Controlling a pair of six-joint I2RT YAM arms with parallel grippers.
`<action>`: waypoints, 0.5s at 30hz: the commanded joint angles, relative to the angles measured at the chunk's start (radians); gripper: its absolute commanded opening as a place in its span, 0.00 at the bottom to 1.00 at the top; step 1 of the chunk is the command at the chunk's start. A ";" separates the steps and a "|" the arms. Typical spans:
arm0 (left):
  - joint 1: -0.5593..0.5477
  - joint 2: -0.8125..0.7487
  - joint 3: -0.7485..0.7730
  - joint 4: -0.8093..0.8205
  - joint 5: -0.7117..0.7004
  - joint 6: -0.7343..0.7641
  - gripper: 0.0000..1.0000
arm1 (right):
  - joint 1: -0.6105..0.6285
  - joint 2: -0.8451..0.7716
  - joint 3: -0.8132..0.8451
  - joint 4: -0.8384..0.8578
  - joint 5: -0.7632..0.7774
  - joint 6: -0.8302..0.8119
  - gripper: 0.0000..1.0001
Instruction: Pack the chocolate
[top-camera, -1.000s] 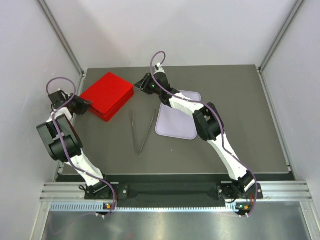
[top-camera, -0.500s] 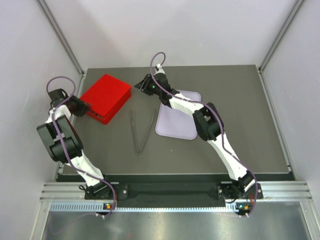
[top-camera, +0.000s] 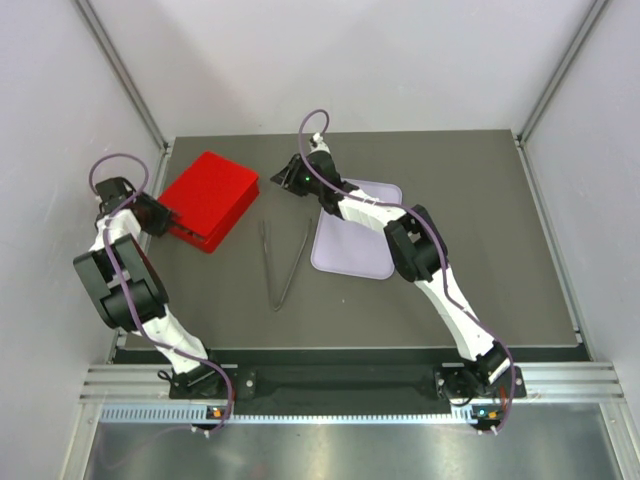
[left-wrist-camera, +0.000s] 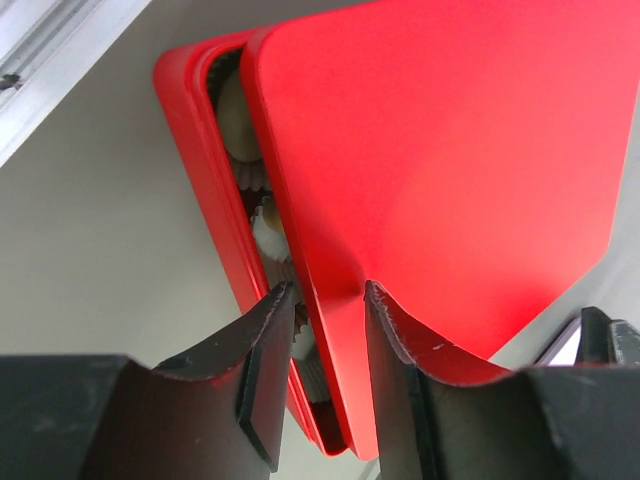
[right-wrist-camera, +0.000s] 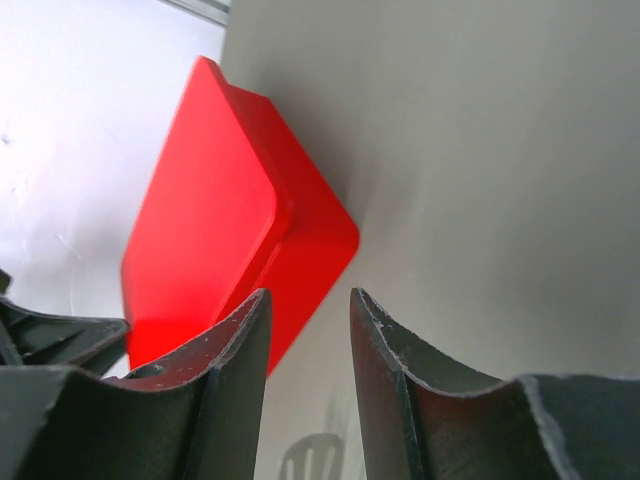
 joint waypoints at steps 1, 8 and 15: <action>0.002 -0.051 0.004 -0.029 -0.043 -0.009 0.39 | 0.023 -0.066 -0.008 0.027 0.010 -0.022 0.37; 0.002 -0.073 0.002 -0.041 -0.083 -0.011 0.36 | 0.021 -0.071 -0.015 0.027 0.010 -0.027 0.37; 0.003 -0.125 -0.003 -0.038 -0.092 -0.014 0.38 | 0.023 -0.083 -0.031 0.027 0.013 -0.037 0.37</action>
